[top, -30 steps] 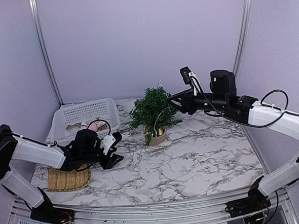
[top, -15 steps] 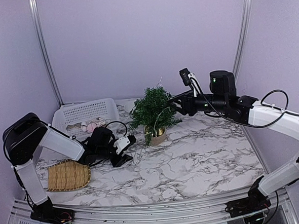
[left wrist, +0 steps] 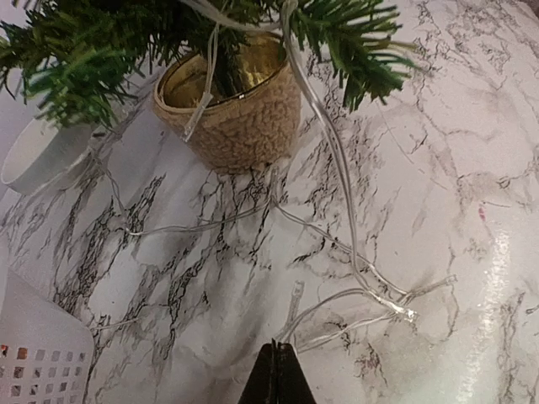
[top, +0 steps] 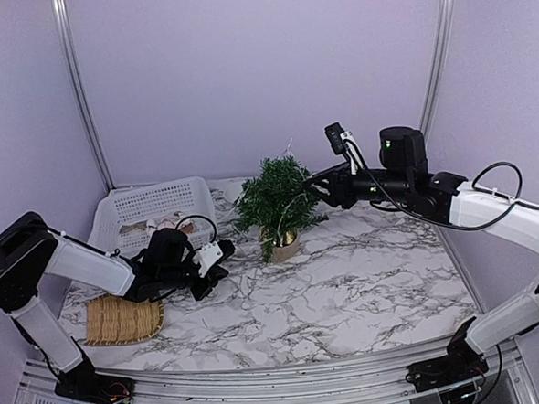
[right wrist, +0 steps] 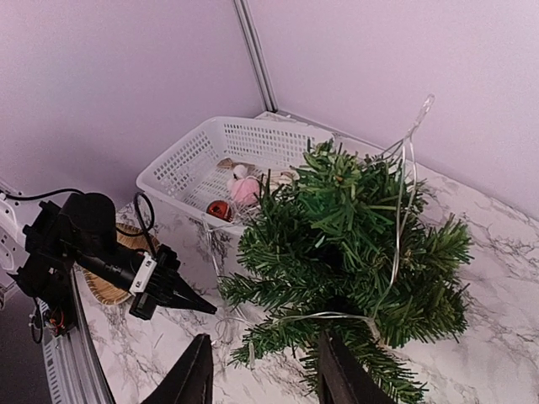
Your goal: Decorate the small christmas tree
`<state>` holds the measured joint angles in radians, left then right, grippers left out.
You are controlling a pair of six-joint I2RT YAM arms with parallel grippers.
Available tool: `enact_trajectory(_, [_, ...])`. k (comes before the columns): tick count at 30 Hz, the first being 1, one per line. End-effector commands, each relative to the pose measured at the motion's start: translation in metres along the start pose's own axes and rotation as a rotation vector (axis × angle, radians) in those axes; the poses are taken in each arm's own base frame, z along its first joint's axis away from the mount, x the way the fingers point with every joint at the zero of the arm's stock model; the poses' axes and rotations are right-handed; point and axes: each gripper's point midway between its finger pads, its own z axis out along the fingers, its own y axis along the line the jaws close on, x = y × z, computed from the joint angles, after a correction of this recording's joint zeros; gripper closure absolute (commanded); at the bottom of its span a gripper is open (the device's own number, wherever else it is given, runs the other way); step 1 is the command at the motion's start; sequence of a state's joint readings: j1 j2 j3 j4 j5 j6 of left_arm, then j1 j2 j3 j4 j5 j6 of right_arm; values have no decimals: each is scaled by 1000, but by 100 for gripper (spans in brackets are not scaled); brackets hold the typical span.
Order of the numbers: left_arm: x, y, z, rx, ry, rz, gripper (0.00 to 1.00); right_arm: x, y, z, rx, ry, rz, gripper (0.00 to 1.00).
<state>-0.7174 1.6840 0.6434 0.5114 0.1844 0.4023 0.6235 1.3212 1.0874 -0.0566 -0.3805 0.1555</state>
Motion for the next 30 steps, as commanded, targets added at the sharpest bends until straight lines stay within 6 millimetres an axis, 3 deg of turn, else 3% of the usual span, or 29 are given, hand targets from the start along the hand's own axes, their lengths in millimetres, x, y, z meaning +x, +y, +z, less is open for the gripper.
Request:
enact_trajectory(1, [-32,-8,-35,-4,-114,-35,100,-24,6,-12,-5,-60,-33,60])
enact_trajectory(7, [-49,-14,-69,-39,-170,-49,100,-23,14,-10,-31,-56,-57,62])
enact_trajectory(13, [-60,-22,-77,7,-211,-62,100,-22,24,-10,-58,-47,-83,62])
enact_trajectory(17, [-85,-33,-93,49,-277,-55,100,-15,47,-6,-126,-28,-172,55])
enact_trajectory(25, [-142,-45,-135,103,-407,-16,100,10,101,8,-288,41,-370,30])
enact_trajectory(30, [-165,-50,-150,128,-465,3,100,23,127,21,-357,72,-461,27])
